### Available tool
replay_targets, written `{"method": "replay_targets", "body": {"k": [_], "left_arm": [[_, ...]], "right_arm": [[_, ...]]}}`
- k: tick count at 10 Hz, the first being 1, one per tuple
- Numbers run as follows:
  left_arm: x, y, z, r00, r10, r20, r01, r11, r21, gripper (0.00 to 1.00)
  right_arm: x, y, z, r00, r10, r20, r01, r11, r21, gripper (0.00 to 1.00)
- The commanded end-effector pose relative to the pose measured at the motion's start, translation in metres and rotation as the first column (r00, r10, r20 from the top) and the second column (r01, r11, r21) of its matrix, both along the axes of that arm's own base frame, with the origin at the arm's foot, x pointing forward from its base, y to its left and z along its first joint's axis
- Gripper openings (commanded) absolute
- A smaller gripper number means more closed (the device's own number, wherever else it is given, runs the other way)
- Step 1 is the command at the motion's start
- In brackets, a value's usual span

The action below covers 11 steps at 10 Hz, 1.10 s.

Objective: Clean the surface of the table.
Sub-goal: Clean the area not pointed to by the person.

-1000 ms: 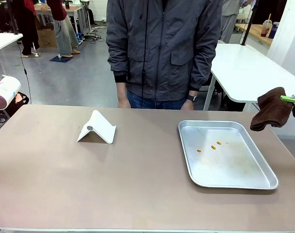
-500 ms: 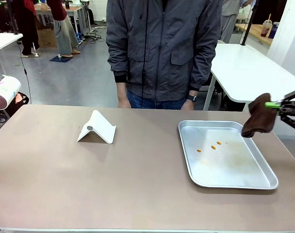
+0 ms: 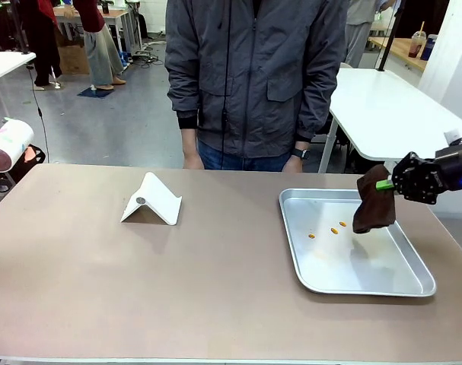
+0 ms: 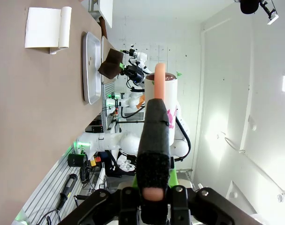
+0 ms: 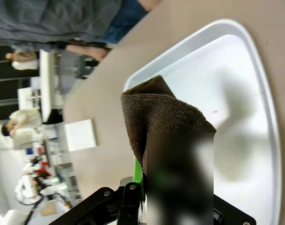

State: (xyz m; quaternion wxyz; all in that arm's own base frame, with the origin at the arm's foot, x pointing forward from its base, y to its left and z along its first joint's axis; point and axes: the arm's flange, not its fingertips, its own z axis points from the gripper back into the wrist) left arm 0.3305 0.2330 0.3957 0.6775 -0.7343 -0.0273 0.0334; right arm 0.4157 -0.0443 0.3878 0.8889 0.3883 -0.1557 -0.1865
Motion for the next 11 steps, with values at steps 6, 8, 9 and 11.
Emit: {"method": "replay_targets", "body": {"k": [6,8,9,11], "left_arm": [[-0.001,0.003,0.006,1.0,0.005,-0.001,-0.005,1.0,-0.012,0.22],[-0.001,0.003,0.006,1.0,0.005,-0.001,-0.005,1.0,-0.012,0.22],[-0.001,0.003,0.006,1.0,0.005,-0.001,-0.005,1.0,-0.012,0.22],[-0.001,0.003,0.006,1.0,0.005,-0.001,-0.005,1.0,-0.012,0.22]], "right_arm": [[0.044,-0.015,-0.01,0.995,0.048,-0.092,-0.071,0.96,-0.271,0.11],[0.058,-0.011,-0.03,0.994,0.054,-0.095,-0.076,0.968,-0.241,0.11],[0.064,-0.008,-0.041,0.993,0.063,-0.104,-0.084,0.973,-0.215,0.11],[0.072,0.001,-0.059,0.988,0.09,-0.125,-0.106,0.986,-0.13,0.11]]}}
